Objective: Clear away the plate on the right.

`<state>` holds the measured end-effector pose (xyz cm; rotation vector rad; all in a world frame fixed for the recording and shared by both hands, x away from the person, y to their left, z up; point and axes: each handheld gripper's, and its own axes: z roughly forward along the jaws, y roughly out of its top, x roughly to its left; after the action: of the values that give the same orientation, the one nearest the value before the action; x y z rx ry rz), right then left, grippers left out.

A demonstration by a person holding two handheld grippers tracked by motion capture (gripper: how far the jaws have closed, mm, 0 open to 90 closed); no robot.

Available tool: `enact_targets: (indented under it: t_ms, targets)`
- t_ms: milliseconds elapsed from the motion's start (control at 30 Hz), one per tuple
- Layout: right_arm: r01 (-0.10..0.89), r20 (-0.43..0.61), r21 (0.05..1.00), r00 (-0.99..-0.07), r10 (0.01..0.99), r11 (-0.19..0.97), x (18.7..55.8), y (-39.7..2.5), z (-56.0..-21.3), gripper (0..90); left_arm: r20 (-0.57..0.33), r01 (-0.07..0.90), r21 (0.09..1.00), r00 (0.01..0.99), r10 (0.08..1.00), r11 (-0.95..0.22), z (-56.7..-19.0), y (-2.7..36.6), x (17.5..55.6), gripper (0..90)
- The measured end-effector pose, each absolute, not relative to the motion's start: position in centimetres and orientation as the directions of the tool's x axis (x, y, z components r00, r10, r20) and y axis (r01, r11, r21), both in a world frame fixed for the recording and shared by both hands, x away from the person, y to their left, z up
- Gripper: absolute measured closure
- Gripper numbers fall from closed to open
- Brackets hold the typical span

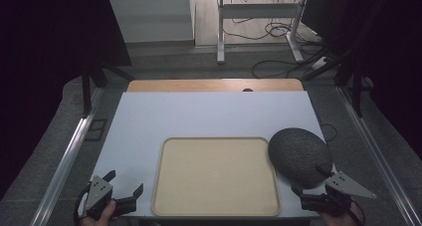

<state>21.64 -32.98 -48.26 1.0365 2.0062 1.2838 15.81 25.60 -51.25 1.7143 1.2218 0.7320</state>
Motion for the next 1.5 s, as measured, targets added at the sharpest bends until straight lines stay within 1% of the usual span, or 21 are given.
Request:
enact_targets:
  t_ms: [400,600,900,1100,1267,1500]
  targets:
    - [0.323,-0.062,0.899,-0.574,0.816,0.295,21.9,-32.4,-48.4,0.0,-0.023,0.433,0.892,0.328,0.945,-0.128,-51.3,25.6,15.7,0.0]
    - [0.343,-0.049,0.89,-0.582,0.812,0.3,22.0,-32.5,-48.5,0.0,-0.039,0.441,0.89,0.332,0.943,-0.118,-51.3,25.7,15.8,0.0]
    - [0.358,-0.016,0.893,-0.579,0.815,0.272,22.1,-32.7,-48.6,0.0,-0.045,0.448,0.885,0.347,0.937,-0.124,-51.3,25.7,15.9,0.0]
    - [0.4,0.012,0.874,-0.586,0.81,0.276,22.5,-32.6,-49.0,0.0,-0.039,0.453,0.881,0.356,0.934,-0.136,-51.4,25.7,15.9,0.0]
    - [0.399,0.006,0.873,-0.583,0.813,0.28,22.8,-32.6,-48.9,0.0,-0.047,0.456,0.881,0.353,0.934,-0.128,-51.4,25.8,15.8,0.0]
    - [0.418,-0.037,0.854,-0.544,0.838,0.309,23.2,-32.6,-48.7,0.0,-0.047,0.459,0.879,0.355,0.934,-0.13,-51.4,25.8,15.8,0.0]
